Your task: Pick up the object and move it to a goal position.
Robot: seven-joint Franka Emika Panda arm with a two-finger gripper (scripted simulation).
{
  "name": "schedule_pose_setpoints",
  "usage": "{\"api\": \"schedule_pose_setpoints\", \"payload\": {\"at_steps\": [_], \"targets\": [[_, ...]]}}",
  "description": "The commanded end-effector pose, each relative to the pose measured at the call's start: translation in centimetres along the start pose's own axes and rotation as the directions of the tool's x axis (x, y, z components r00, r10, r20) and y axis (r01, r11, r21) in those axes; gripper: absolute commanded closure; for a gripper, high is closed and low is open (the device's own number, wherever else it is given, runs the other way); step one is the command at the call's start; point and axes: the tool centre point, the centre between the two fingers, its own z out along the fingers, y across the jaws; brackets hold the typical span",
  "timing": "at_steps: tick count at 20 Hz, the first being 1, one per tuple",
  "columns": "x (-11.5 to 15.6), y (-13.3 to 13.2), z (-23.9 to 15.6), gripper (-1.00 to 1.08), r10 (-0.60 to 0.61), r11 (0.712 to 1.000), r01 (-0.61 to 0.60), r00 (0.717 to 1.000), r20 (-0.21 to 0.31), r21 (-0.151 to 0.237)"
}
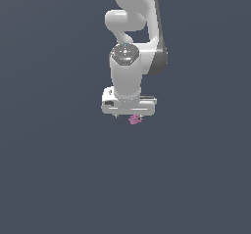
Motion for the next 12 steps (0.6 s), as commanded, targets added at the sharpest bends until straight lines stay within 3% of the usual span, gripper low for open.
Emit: {"api": "schedule_pose_setpoints", "payload": {"at_steps": [1,12], "targets": [[0.1,0.0,-0.1,-0.92,0.005,1.0,-0.005,1.0,-0.003,0.005],[-1.3,-0.6,1.8,-0.92,-0.097,0.995,0.097,0.995,-0.009,-0.013]]}}
